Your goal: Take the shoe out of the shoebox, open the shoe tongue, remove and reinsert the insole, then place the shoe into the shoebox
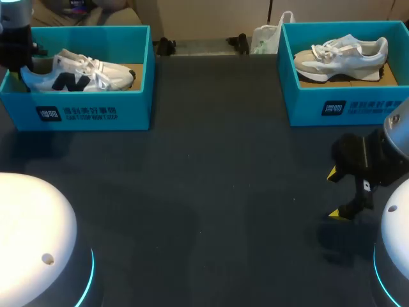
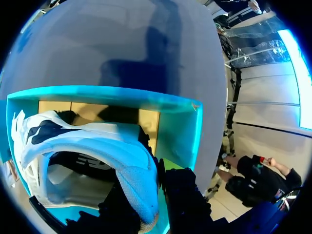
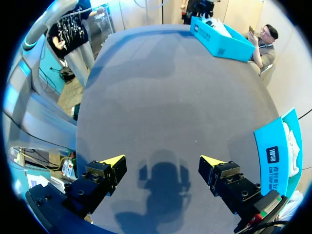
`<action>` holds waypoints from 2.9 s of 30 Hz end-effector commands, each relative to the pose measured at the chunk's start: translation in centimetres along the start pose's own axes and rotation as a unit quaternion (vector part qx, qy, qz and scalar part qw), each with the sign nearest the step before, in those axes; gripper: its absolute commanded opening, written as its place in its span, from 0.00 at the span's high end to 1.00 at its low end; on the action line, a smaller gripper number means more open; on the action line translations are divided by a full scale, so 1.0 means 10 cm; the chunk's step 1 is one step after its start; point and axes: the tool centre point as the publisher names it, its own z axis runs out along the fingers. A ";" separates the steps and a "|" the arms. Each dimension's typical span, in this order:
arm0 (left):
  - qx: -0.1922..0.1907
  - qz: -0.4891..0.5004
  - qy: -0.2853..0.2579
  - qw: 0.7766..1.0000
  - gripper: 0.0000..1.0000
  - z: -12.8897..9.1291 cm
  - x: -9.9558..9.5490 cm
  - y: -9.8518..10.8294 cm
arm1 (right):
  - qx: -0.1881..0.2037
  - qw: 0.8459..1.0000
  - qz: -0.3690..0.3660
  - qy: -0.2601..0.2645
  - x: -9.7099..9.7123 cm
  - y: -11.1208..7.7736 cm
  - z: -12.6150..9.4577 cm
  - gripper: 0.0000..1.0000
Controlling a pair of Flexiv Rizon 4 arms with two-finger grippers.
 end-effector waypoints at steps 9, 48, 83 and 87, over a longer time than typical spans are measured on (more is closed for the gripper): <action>-0.014 -0.017 -0.003 1.000 1.00 0.26 -0.06 -0.08 | 0.001 1.000 0.000 -0.002 0.02 0.00 0.00 0.00; -0.026 0.006 -0.015 1.000 0.68 0.59 -0.38 -0.08 | 0.001 1.000 0.000 -0.002 0.02 0.00 0.00 0.00; -0.036 0.017 -0.073 0.997 0.00 -1.14 0.03 -0.67 | 0.001 1.000 0.000 -0.002 0.02 0.00 0.00 0.00; -0.034 0.021 -0.081 0.996 0.00 -1.31 0.11 -0.75 | 0.001 1.000 0.000 -0.002 0.02 0.00 0.00 0.00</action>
